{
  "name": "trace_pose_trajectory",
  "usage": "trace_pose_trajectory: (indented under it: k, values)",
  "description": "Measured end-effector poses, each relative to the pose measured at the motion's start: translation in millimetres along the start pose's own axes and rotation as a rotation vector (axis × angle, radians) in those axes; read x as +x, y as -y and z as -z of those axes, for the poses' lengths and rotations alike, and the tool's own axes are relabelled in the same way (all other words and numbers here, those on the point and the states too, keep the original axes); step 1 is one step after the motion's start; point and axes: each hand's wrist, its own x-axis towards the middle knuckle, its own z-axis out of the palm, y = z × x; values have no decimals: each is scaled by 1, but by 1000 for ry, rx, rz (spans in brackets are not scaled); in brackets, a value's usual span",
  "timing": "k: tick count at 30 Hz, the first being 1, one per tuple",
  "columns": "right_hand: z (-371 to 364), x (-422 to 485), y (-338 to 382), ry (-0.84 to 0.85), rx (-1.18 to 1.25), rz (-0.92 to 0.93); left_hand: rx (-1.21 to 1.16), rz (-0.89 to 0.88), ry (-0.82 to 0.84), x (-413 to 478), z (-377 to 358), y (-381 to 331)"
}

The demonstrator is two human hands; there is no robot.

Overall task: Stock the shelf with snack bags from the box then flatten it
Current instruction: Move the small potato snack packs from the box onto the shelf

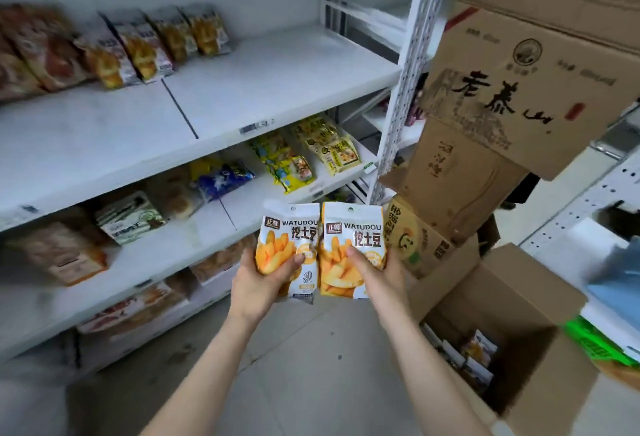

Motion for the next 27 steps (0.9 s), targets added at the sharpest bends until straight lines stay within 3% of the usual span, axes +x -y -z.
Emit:
trace_pose_trajectory:
  k: [11,27]
  values:
    - [-138,22,56,187,-27,135,-90,-85,-195,56,117,-15]
    - [-208,196,141,361,-89,185,-77,-89,-435,214,92,-85]
